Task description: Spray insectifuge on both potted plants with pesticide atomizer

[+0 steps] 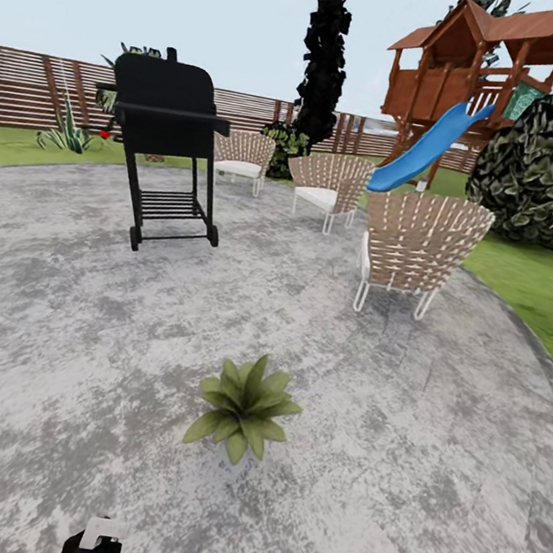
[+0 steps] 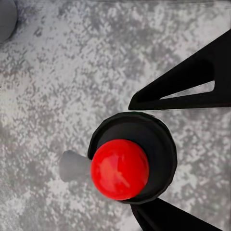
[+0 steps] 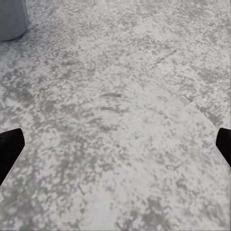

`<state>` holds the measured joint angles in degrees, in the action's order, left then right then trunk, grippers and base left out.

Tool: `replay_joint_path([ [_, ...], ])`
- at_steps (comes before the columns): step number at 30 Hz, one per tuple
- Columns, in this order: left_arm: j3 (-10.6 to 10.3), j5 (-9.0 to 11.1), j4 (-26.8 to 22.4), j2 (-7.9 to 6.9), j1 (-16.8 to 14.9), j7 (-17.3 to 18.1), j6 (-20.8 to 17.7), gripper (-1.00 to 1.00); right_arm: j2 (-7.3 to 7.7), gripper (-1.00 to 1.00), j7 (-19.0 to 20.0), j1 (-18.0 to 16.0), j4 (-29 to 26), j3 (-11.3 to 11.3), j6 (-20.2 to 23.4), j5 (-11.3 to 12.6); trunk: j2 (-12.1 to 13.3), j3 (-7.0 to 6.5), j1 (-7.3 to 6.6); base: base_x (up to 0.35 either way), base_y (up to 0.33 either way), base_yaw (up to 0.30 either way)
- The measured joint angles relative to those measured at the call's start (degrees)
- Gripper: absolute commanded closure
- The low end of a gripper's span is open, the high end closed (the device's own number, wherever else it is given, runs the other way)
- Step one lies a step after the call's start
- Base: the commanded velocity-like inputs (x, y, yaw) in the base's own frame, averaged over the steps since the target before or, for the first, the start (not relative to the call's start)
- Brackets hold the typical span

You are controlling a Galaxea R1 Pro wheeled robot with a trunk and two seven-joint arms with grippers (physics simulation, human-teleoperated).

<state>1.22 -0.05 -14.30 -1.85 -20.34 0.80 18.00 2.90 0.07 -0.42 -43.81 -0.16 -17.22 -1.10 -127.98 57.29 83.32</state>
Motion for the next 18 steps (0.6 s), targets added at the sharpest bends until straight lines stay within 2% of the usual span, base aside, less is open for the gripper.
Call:
replay_joint_path([
  [12,0.0,0.1,0.0,0.0,0.0,0.0,0.0,1.0,0.0,-1.0,0.0,0.0,0.0,0.0,0.0,0.0,0.0,0.0,0.0,0.138,-0.275,0.278],
  [18,0.0,0.0,0.0,0.0,0.0,0.2,0.0,1.0,0.0,-1.0,0.0,0.0,0.0,0.0,0.0,0.0,0.0,0.0,0.01,0.03,-0.275,0.278],
])
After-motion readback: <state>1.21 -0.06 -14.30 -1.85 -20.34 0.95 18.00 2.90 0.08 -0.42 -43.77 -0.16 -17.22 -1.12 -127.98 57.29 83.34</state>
